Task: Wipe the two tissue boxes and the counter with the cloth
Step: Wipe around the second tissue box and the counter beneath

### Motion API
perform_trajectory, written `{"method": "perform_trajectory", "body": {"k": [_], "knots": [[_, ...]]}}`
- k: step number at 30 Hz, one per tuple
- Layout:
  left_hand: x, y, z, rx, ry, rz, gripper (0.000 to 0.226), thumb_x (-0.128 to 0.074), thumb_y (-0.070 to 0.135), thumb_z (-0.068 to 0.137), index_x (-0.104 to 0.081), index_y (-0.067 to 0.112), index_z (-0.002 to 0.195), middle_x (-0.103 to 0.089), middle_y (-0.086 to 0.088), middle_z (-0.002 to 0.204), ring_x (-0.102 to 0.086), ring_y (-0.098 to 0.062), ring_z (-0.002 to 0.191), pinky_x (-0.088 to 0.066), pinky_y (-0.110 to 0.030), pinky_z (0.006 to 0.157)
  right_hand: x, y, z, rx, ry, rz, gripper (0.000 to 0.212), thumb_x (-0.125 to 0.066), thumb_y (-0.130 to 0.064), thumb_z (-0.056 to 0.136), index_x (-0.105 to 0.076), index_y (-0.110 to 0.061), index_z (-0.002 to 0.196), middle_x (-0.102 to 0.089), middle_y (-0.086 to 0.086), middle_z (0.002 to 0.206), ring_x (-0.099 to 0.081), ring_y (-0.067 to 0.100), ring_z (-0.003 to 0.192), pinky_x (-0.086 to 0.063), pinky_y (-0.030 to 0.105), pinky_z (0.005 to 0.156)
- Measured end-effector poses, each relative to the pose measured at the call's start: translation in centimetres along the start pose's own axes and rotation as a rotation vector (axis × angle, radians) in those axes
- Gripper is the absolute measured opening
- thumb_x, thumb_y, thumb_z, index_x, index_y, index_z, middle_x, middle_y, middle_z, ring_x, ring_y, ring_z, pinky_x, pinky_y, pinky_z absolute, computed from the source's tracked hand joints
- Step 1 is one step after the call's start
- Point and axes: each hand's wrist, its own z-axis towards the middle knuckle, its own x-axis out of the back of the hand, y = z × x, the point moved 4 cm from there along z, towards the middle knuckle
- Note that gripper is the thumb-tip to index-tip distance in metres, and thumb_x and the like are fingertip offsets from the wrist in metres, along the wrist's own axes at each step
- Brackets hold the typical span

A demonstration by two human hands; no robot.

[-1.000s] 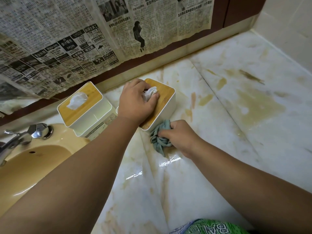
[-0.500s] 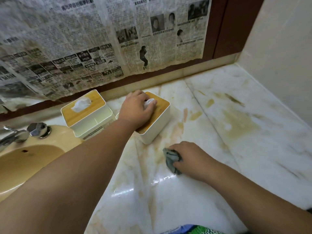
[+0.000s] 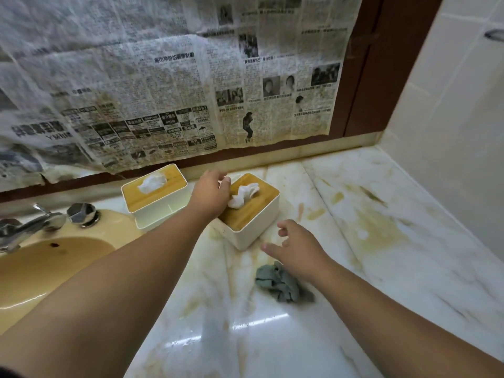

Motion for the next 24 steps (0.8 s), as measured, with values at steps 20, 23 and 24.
{"method": "perform_trajectory", "body": {"k": [20,23,24], "knots": [[0.1,-2.5,-3.2,0.383,0.067,-0.252,0.018,-0.083,0.024,0.075,-0.066,0.026,0.075,-0.073,0.001,0.071,-0.073,-0.022,0.068,-0.061,-0.042,0.077,1.6,-2.3,9.8,-0.105,-0.017,0.365,0.016,-0.047,-0.017,0.078,-0.055,-0.015,0.065,-0.053,0.011,0.069,-0.047,0.023,0.066,-0.039,0.035,0.063],[-0.4,-2.9,-4.4,0.431,0.107,-0.336,0.017,-0.083,0.021,0.075,-0.068,0.024,0.083,-0.073,0.002,0.07,-0.074,-0.021,0.069,-0.061,-0.042,0.078,2.2,-3.0,9.8,-0.088,-0.042,0.378,0.019,-0.048,-0.01,0.081,-0.05,-0.018,0.063,-0.047,0.007,0.066,-0.04,0.022,0.062,-0.036,0.031,0.061],[-0.6,-3.0,-4.7,0.443,0.106,-0.376,0.017,-0.083,0.017,0.077,-0.07,0.018,0.088,-0.073,0.001,0.069,-0.074,-0.02,0.067,-0.062,-0.043,0.078,2.2,-3.1,9.9,-0.088,-0.05,0.38,0.021,-0.048,-0.009,0.082,-0.049,-0.017,0.062,-0.047,0.006,0.065,-0.04,0.021,0.06,-0.037,0.03,0.06]]}}
